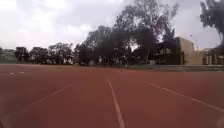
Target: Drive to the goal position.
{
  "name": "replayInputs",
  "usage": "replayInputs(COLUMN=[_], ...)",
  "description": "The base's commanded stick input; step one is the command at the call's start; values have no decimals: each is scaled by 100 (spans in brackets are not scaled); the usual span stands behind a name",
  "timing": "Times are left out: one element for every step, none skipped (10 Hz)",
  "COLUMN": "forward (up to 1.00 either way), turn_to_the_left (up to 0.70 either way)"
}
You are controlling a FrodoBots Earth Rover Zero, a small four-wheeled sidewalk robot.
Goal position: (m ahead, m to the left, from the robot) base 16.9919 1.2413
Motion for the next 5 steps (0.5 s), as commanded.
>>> replayInputs(forward=[45,45,45,45,45], turn_to_the_left=[0,0,0,0,0])
